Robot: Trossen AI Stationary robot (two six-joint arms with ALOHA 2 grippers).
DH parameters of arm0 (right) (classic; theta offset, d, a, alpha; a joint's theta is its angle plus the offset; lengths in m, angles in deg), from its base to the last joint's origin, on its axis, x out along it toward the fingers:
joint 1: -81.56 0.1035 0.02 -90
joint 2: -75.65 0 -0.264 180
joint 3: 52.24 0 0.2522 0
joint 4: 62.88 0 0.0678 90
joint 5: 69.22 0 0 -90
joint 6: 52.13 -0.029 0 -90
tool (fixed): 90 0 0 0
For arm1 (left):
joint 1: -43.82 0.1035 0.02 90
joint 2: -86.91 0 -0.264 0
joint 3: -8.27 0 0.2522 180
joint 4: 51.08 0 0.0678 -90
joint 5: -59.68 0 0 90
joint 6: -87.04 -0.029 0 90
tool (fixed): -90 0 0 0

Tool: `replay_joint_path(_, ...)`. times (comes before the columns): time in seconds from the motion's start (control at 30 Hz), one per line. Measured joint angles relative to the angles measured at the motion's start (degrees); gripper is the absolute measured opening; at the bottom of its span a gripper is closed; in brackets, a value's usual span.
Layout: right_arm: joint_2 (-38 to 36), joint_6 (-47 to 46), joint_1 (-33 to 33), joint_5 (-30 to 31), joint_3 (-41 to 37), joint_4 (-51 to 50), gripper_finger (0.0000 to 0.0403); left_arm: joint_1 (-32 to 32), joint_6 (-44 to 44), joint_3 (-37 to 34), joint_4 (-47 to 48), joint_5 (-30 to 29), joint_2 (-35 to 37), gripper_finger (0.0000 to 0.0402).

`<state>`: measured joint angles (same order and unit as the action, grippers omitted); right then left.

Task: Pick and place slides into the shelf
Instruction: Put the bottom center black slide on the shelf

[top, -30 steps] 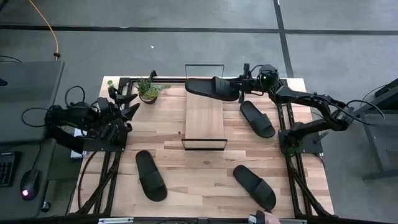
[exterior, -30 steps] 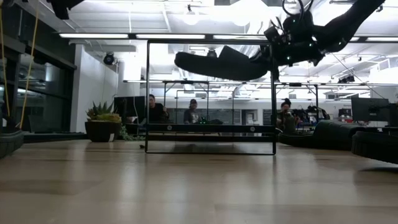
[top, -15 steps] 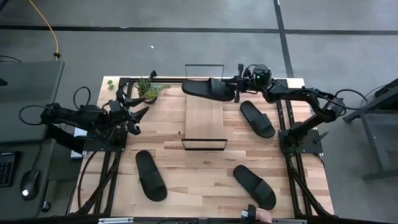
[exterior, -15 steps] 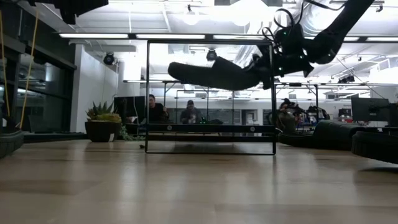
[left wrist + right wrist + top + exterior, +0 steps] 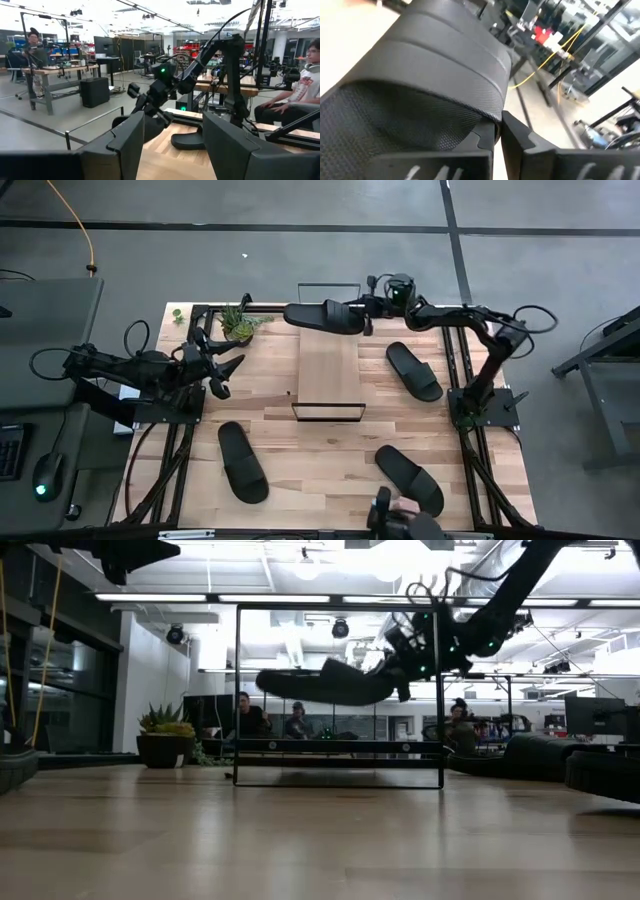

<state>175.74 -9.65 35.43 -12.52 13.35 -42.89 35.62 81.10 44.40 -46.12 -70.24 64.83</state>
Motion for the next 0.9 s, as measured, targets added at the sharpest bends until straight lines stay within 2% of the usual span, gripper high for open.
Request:
replay_joint_path(0.17,2.99,0.81,-0.83,0.05,3.35,-2.20,0.0000,0.00,0.39,0.00,-0.02,-0.01,0.00,0.0184)
replay_joint_path(0.4,3.30,1.53,-0.80,0.31,4.51,-3.02,0.0000,0.00,1.95,0.00,-0.02,0.08,-0.43,0.0184)
replay_joint_path(0.53,3.30,2.87,-0.85,3.45,4.51,-4.14,0.0000,0.00,2.07,0.00,-0.35,0.46,-1.11,0.0184)
replay_joint_path(0.9,3.30,2.69,-0.85,6.77,4.51,-4.41,0.0000,0.00,1.85,-0.02,-0.98,0.46,-1.43,0.0184)
